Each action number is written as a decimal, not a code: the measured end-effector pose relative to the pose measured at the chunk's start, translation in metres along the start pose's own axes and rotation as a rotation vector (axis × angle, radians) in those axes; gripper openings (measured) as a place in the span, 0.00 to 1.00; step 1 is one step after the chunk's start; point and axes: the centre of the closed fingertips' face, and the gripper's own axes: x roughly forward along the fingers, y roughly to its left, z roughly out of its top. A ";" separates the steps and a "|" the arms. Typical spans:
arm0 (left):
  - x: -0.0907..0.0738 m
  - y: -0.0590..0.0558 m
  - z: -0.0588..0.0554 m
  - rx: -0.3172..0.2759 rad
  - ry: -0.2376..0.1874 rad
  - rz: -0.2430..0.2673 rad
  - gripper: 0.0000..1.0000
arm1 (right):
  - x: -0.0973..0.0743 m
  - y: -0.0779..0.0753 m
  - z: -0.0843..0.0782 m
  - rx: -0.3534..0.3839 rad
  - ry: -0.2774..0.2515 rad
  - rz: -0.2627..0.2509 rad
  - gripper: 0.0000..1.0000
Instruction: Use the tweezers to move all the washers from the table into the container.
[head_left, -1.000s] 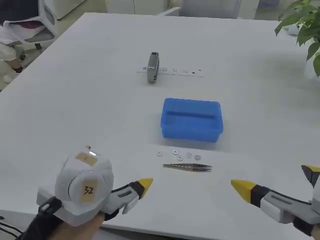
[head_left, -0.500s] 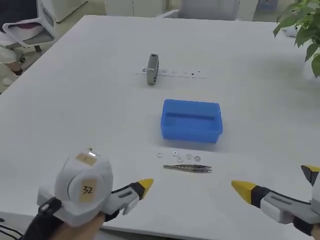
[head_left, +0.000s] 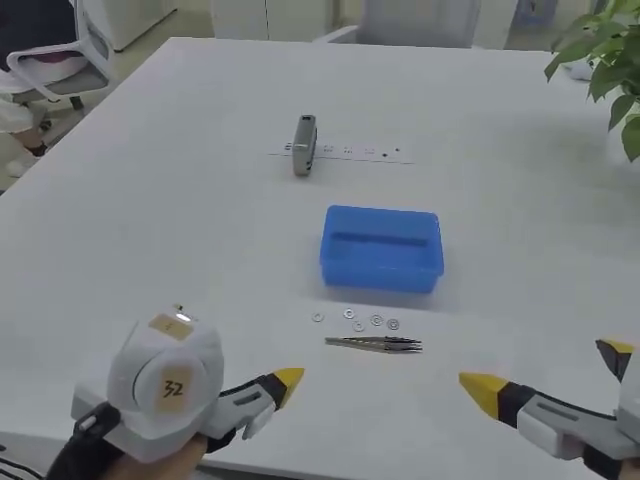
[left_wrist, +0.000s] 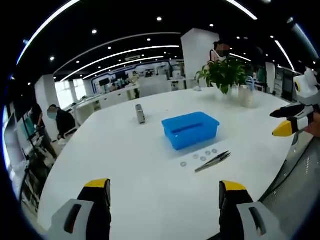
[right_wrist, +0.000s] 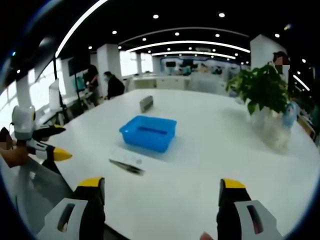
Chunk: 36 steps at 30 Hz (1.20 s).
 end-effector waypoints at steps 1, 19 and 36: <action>0.000 0.000 0.000 0.000 0.002 -0.001 0.91 | 0.000 0.001 0.000 0.000 0.001 0.003 0.93; 0.002 -0.014 0.008 -0.005 0.018 -0.111 0.76 | -0.001 0.007 -0.002 -0.011 0.020 0.012 0.91; 0.053 -0.060 0.008 0.197 0.165 -0.389 0.34 | 0.004 -0.004 -0.007 0.026 0.035 0.011 0.89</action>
